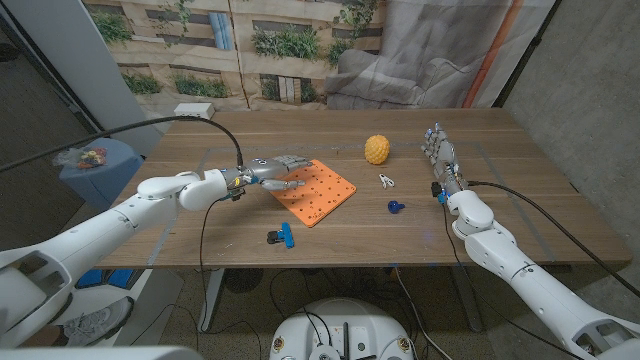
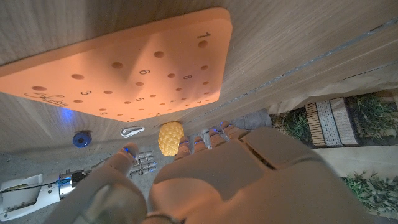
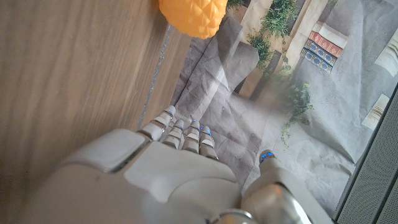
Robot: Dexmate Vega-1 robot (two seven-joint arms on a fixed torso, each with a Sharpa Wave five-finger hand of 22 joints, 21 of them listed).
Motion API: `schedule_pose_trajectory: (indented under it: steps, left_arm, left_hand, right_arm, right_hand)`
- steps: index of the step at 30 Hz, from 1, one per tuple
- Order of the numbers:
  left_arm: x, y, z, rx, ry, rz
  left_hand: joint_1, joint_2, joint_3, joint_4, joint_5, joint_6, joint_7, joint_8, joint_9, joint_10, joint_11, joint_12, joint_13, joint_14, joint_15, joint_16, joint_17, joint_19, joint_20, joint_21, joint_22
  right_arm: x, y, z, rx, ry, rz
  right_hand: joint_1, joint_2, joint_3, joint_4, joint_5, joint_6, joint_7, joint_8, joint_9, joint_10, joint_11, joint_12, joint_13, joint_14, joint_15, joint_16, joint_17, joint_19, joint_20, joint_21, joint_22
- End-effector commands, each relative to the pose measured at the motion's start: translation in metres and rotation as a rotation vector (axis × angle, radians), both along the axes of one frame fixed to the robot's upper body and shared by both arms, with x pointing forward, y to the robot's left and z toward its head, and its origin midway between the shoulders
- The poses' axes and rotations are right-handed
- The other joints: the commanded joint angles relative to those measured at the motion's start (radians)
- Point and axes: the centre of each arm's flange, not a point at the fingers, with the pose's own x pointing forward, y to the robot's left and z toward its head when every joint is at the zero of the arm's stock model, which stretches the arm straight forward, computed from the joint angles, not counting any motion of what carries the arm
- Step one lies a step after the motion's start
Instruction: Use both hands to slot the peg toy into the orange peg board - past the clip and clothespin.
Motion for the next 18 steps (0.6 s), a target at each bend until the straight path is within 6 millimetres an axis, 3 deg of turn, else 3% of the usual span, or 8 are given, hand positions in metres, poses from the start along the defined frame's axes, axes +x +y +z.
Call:
schedule_pose_trajectory:
  steps: [1, 18]
  left_arm:
    - [0.007, 0.0, -0.015, 0.035, 0.023, 0.015]
    - [0.013, -0.001, -0.029, 0.085, 0.057, 0.04]
  left_hand:
    - [-0.008, 0.068, -0.01, 0.0, 0.009, 0.011, 0.003, 0.01, 0.002, 0.011, 0.01, 0.009, 0.002, -0.011, -0.057, 0.01, -0.001, -0.005, -0.172, 0.01, 0.001]
    - [-0.006, 0.056, -0.026, -0.005, 0.009, 0.03, 0.002, 0.012, 0.001, 0.015, 0.015, 0.01, 0.001, -0.008, -0.059, 0.009, -0.003, -0.014, -0.176, 0.01, 0.0]
  right_arm:
    - [0.0, -0.001, -0.001, 0.0, -0.002, -0.001]
    - [-0.007, -0.002, -0.003, 0.002, -0.001, -0.009]
  right_hand:
    - [0.005, 0.017, 0.001, 0.006, 0.007, 0.001, 0.004, 0.001, 0.001, 0.001, -0.001, -0.003, 0.002, 0.007, -0.045, 0.007, 0.0, 0.011, -0.032, 0.005, 0.002]
    - [0.006, 0.019, 0.0, 0.007, 0.007, 0.004, 0.005, 0.002, 0.001, 0.003, 0.0, -0.002, 0.002, 0.007, -0.043, 0.008, -0.003, 0.011, -0.032, 0.005, 0.002]
